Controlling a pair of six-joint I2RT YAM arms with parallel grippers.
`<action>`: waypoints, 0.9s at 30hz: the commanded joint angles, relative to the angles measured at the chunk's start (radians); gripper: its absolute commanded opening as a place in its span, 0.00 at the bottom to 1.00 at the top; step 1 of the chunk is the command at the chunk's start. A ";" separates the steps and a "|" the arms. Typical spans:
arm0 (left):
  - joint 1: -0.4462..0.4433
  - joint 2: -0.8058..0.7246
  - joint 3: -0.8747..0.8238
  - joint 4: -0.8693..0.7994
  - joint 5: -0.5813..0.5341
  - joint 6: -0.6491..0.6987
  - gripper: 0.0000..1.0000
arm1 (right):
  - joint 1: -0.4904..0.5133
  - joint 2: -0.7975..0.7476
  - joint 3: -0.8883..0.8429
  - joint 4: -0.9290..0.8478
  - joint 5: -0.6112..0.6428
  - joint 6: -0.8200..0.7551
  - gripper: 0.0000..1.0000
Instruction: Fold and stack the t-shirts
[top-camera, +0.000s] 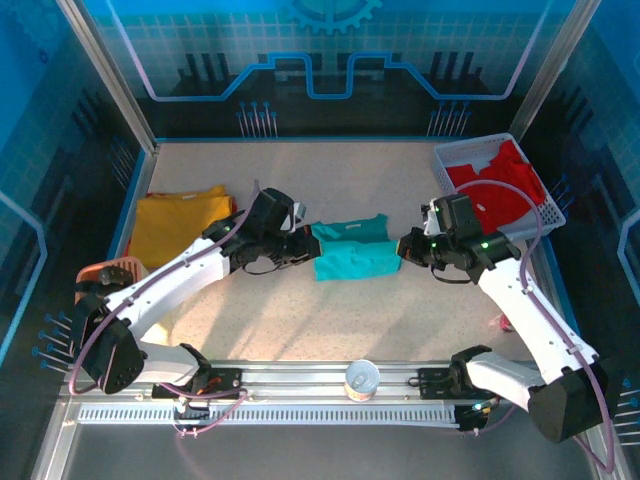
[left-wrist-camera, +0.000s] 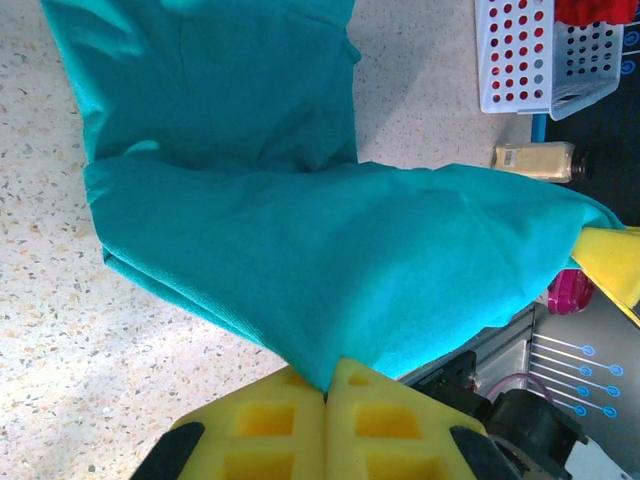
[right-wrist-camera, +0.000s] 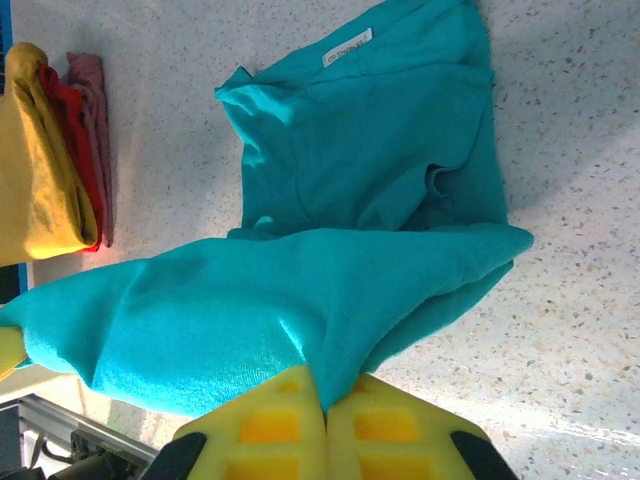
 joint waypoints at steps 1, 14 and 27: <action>0.000 -0.015 0.002 0.010 0.040 0.009 0.00 | -0.008 -0.037 -0.017 0.004 -0.038 0.004 0.00; -0.126 -0.195 -0.226 0.030 -0.006 -0.122 0.00 | 0.026 -0.229 -0.191 -0.074 -0.085 0.043 0.00; -0.252 -0.282 -0.176 -0.013 -0.122 -0.210 0.00 | 0.063 -0.273 -0.067 -0.191 -0.056 0.049 0.00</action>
